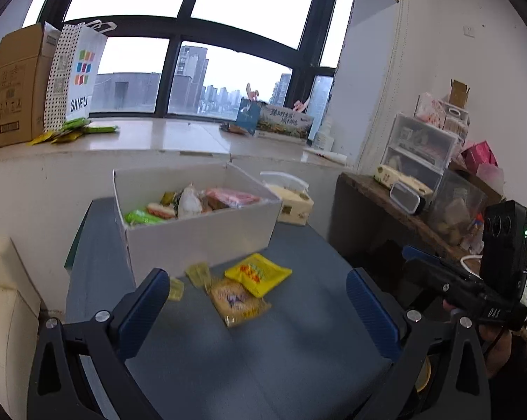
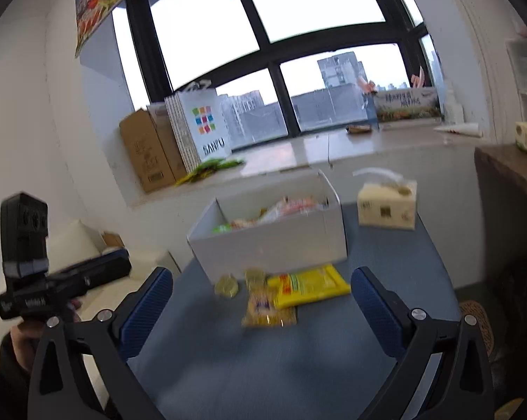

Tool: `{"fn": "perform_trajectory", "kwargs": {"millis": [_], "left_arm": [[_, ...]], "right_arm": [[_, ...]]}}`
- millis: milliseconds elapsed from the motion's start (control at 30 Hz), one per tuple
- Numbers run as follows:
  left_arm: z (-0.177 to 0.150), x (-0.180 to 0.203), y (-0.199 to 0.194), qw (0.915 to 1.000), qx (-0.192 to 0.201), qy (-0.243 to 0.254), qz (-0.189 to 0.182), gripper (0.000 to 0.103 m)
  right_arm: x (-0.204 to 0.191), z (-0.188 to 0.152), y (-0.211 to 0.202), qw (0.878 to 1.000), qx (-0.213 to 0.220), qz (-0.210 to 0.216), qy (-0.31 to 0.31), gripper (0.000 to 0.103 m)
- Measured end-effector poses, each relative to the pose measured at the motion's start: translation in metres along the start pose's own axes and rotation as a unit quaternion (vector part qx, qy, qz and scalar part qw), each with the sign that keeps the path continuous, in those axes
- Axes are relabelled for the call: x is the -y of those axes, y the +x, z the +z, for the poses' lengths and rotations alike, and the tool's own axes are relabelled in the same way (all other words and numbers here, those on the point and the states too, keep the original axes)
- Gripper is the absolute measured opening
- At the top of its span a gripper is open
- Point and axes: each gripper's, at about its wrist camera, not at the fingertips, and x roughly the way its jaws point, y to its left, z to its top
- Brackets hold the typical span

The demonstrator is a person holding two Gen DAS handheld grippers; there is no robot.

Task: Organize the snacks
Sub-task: 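Grasp the yellow bag with the right tool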

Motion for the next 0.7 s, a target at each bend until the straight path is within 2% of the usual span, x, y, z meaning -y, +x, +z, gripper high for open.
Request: {"fn": "perform_trajectory", "kwargs": {"millis": [167,433,700], "left_arm": [[-0.012,0.002,0.001,0.9999,-0.013,0.001,0.008,0.103],[-0.011,0.000,0.004,0.9998,-0.019,0.001,0.009,0.103],[-0.015,-0.008,0.008,0.9995,-0.027,-0.007,0.013,0.103]], "right_arm": [[0.004,-0.021,-0.001,1.000,-0.022,-0.009,0.002,0.103],[0.011,-0.023,0.000,1.000,-0.018,-0.013,0.007,0.103],[0.016,-0.029,0.030,0.999,-0.047,-0.014,-0.003,0.103]]}}
